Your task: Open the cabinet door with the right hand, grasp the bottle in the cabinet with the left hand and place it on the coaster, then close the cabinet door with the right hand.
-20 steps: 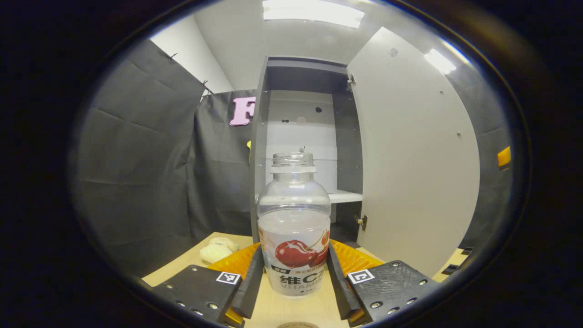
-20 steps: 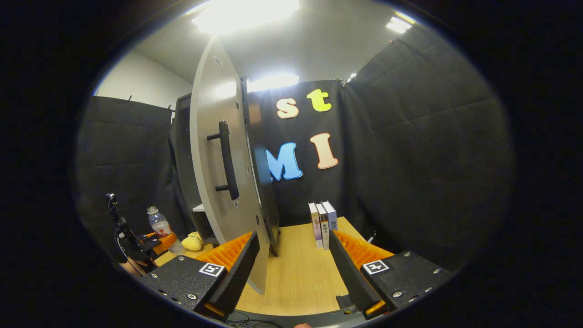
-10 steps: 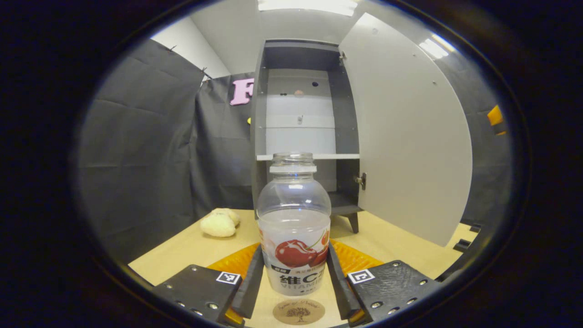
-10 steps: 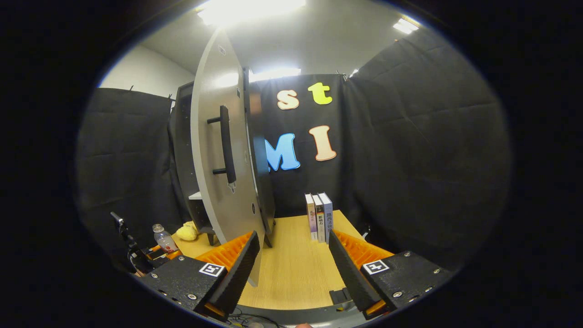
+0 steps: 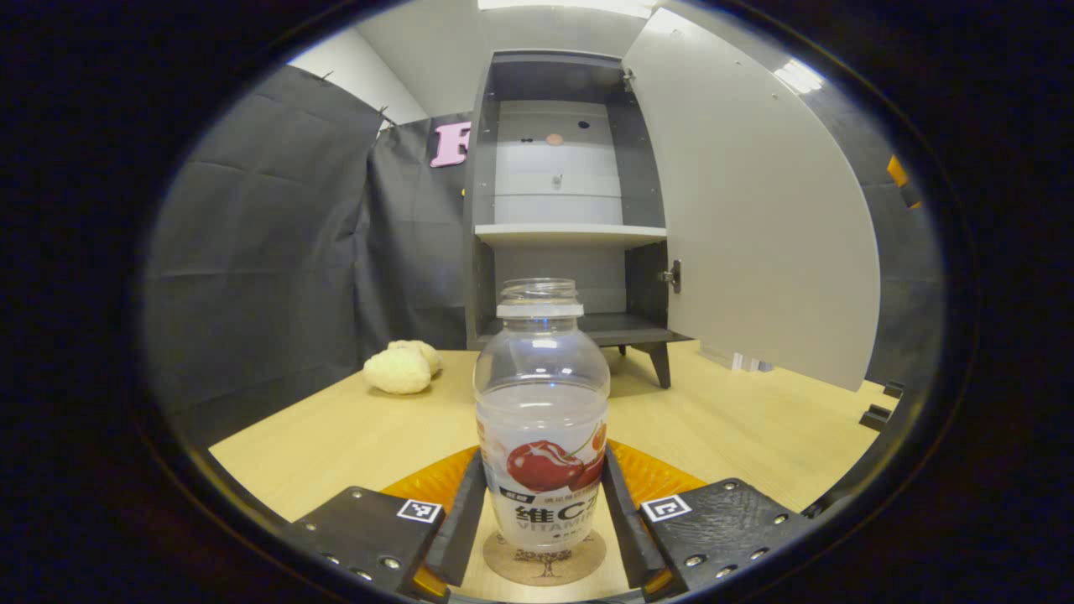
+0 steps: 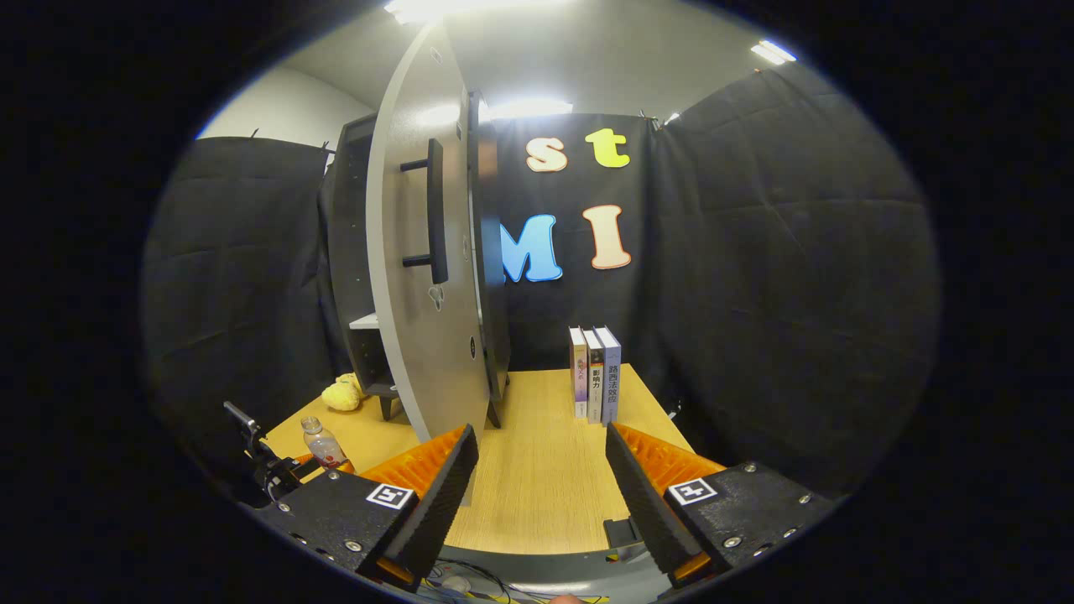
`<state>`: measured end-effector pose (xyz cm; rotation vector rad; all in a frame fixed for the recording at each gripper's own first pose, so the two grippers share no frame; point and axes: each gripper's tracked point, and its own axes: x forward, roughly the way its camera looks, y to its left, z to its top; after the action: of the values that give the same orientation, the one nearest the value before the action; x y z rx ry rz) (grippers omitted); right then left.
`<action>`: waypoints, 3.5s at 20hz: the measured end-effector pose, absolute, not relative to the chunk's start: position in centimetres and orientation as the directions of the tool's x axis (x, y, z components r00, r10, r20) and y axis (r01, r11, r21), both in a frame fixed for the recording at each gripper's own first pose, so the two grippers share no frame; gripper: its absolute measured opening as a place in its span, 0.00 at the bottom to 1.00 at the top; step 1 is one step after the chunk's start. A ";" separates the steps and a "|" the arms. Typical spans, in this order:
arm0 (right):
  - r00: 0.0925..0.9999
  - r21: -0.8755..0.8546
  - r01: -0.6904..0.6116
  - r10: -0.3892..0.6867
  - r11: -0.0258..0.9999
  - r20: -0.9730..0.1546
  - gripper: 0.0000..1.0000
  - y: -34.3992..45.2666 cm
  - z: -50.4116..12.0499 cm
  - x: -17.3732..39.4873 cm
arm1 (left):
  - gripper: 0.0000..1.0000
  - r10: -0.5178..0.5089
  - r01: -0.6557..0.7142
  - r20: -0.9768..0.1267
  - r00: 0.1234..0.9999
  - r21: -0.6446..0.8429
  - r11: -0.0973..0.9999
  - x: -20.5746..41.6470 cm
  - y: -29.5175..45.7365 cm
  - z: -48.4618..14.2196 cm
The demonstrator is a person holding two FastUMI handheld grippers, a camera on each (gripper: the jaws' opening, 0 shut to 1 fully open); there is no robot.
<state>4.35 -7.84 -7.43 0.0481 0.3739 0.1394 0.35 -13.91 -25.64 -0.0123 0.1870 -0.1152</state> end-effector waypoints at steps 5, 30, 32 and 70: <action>0.913 0.070 -0.142 0.158 0.987 -0.376 0.94 -7.3 -8.3 5.0 | 0.73 -0.090 0.093 -0.187 0.978 0.005 0.996 0.4 -13.7 -27.5; 0.980 0.163 -0.158 0.175 0.974 -0.093 0.94 -7.2 3.9 13.0 | 0.76 -0.015 0.016 -0.079 0.997 0.010 1.000 -2.1 -11.3 -8.5; 0.989 0.127 -0.118 0.128 0.985 -0.072 0.90 -7.5 5.3 13.9 | 0.80 -0.002 0.001 -0.087 0.996 -0.012 1.000 -2.1 -9.9 -6.9; 0.999 0.000 -0.019 0.019 1.000 -0.044 0.90 14.1 8.7 15.5 | 0.80 0.061 -0.062 -0.032 0.998 -0.038 0.997 2.3 15.2 -3.0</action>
<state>15.54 14.06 8.67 -0.0008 0.0436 0.0192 2.31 15.21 -3.03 -0.0395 0.0311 0.0614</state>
